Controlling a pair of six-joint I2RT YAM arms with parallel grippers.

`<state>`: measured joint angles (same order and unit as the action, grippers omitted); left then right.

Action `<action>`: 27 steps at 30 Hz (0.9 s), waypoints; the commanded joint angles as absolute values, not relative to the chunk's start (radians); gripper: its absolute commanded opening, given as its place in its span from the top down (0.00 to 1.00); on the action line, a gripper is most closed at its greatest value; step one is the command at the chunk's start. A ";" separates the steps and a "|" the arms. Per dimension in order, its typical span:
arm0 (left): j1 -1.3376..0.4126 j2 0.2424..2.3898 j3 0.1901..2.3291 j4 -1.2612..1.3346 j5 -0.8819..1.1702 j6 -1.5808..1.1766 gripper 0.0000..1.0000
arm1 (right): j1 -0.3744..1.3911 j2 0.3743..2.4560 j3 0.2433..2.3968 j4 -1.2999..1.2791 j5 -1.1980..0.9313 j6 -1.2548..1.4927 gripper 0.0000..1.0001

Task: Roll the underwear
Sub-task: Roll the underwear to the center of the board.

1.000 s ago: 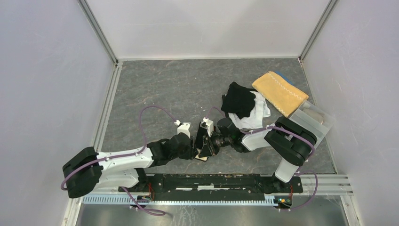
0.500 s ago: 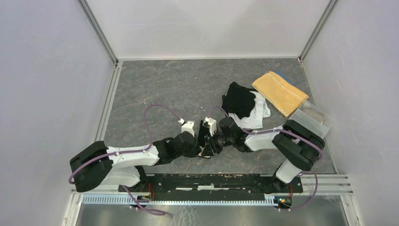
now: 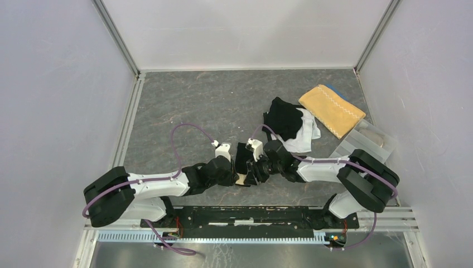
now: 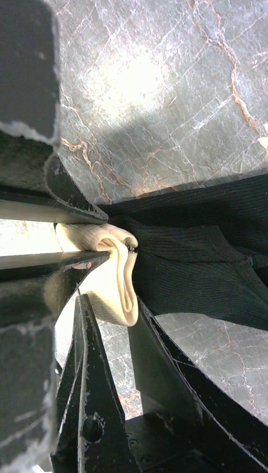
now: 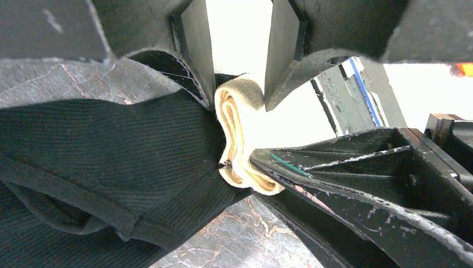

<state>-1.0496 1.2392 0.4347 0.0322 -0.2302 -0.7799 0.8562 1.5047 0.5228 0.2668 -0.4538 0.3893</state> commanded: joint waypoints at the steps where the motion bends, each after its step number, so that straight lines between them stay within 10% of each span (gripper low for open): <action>1: -1.051 1.267 0.421 -0.039 -0.258 -0.715 0.71 | 0.854 1.458 0.506 0.256 -0.406 0.405 0.57; 19: -1.051 1.277 0.417 -0.018 -0.237 -0.714 0.73 | 0.852 1.438 0.514 0.320 -0.392 0.485 0.53; 27: -1.051 1.276 0.417 -0.019 -0.233 -0.712 0.73 | 0.853 1.419 0.503 0.280 -0.310 0.479 0.70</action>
<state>-1.0496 1.2503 0.4347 0.0483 -0.2291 -0.7795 0.8555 1.4528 0.5079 0.2787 -0.3683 0.4786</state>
